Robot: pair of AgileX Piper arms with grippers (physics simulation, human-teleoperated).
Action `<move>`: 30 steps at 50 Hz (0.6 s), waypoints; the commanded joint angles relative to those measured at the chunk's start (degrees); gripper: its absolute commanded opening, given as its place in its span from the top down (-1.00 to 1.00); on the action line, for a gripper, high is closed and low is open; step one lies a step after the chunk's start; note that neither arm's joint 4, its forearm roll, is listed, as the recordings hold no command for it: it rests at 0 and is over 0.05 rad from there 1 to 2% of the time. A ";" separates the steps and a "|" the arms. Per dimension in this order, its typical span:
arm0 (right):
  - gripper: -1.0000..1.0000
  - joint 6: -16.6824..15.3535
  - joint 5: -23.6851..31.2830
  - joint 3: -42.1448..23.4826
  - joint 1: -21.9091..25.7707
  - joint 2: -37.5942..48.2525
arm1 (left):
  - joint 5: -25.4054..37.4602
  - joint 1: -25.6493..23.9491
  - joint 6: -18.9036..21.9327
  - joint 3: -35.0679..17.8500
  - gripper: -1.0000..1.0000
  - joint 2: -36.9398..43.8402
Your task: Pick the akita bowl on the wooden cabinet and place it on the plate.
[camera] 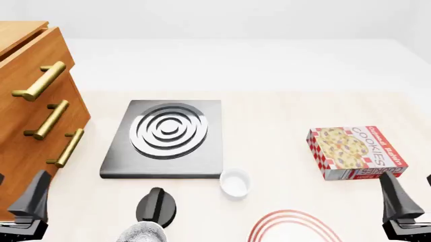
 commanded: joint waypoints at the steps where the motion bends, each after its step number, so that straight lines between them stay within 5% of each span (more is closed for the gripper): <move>1: -1.00 0.00 0.00 0.00 0.00 0.00 | -0.69 -1.71 -1.31 -0.40 -1.00 0.01; 17: -1.00 0.00 0.00 0.00 0.00 0.00 | -1.77 -3.55 -2.38 -0.67 -1.00 0.00; 30: -1.00 0.00 0.00 0.00 0.00 0.00 | 4.77 -4.90 0.44 -2.54 -1.00 0.07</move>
